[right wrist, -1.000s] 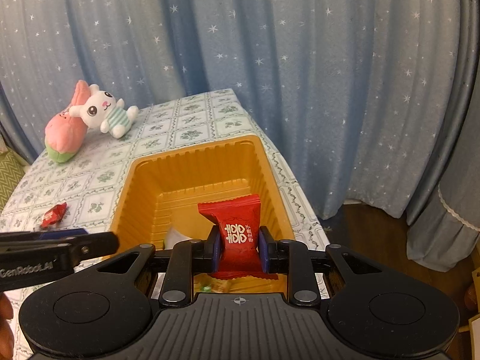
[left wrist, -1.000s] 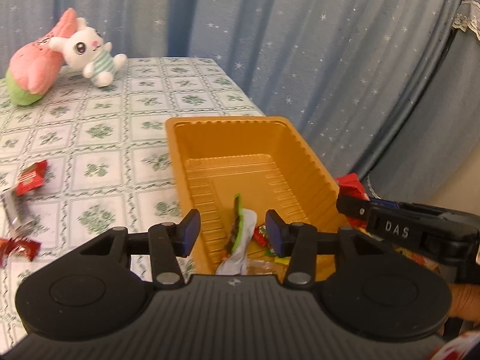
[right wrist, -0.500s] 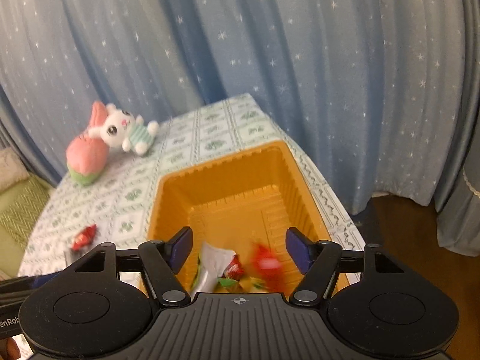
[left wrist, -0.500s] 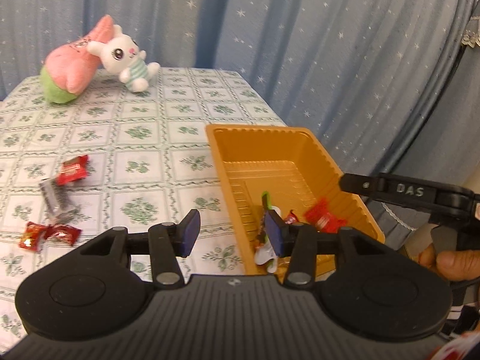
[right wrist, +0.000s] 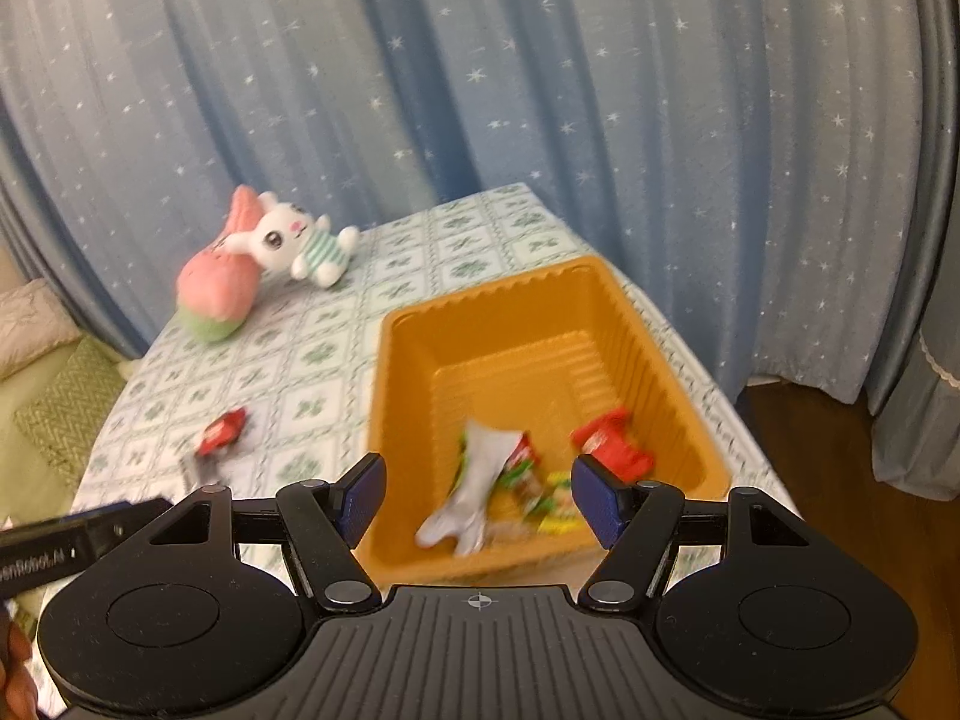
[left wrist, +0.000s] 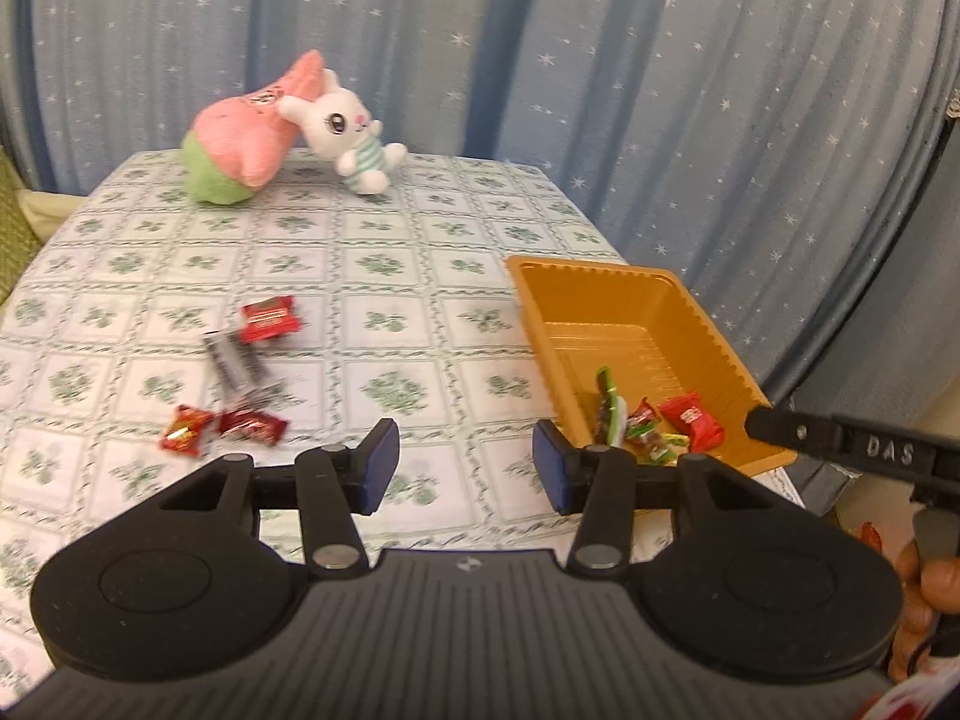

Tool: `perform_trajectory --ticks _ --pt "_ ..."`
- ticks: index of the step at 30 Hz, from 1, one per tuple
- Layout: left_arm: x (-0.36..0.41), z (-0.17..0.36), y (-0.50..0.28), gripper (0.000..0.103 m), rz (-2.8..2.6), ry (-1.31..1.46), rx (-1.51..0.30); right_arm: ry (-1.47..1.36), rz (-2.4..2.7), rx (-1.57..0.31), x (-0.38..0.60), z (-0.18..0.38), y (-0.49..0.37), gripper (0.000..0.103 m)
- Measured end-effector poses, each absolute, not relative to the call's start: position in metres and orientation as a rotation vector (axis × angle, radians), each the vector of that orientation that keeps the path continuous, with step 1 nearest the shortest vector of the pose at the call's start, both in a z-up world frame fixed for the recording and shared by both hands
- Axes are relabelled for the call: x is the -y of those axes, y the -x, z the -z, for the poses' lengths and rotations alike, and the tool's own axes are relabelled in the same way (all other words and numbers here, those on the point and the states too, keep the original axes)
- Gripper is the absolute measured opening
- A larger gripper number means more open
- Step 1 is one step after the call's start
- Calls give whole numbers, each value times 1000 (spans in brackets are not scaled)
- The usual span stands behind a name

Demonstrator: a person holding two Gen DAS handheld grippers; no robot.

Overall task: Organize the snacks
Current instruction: 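Withdraw both open tools from the tray toward the remaining candies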

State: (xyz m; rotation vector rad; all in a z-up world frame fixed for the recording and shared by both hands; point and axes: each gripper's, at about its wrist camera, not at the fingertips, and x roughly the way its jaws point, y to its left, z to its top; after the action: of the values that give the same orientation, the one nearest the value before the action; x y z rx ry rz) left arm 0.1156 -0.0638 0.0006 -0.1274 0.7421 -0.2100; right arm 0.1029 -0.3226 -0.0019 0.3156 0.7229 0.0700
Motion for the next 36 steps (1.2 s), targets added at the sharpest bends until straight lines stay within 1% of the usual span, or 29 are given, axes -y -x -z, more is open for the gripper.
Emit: perform_trajectory --ticks 9,21,36 --pt "18 -9 -83 47 131 119 -717 -288 -124 -747 281 3 -80 68" --pt "-38 -8 -59 48 28 137 -725 -232 -216 -753 233 1 -79 68" --pt "-55 -2 -64 48 3 126 -756 -176 -263 -767 205 3 -92 68"
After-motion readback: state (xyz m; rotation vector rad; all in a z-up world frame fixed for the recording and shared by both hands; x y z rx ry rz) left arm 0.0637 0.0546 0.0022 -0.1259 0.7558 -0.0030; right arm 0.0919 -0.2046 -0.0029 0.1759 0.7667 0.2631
